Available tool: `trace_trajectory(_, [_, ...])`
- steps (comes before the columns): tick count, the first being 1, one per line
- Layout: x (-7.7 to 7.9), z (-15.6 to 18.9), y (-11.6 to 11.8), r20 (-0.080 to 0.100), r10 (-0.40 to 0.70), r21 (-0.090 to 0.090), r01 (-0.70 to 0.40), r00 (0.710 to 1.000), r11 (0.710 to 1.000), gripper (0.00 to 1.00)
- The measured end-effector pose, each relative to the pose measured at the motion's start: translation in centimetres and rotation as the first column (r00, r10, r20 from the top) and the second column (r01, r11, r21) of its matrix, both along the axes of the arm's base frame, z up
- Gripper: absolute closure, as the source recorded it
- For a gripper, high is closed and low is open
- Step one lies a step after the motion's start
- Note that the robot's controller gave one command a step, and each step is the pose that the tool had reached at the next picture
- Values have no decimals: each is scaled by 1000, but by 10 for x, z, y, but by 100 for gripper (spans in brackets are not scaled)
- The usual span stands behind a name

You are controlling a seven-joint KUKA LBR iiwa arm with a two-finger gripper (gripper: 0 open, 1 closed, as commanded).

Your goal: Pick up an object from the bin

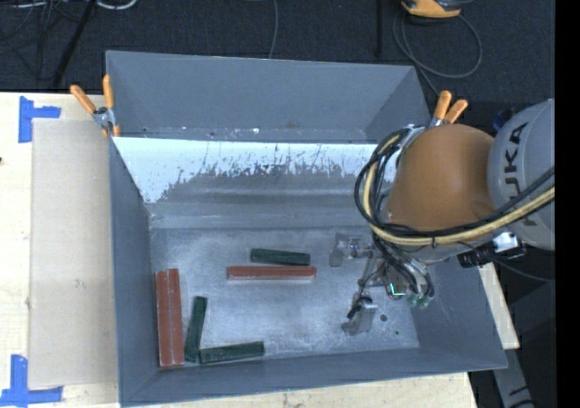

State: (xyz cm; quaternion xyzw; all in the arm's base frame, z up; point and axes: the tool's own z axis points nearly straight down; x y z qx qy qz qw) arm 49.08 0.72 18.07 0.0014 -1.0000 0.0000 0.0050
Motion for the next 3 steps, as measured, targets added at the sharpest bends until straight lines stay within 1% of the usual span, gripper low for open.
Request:
trace_trajectory(1, [37,-84,73,4,78,3,-78,997,997,0])
trace_trajectory(2, [78,-112,87,13,63,1,-63,998,998,0])
trace_trajectory(3, [80,-107,88,21,62,2,-62,998,998,100])
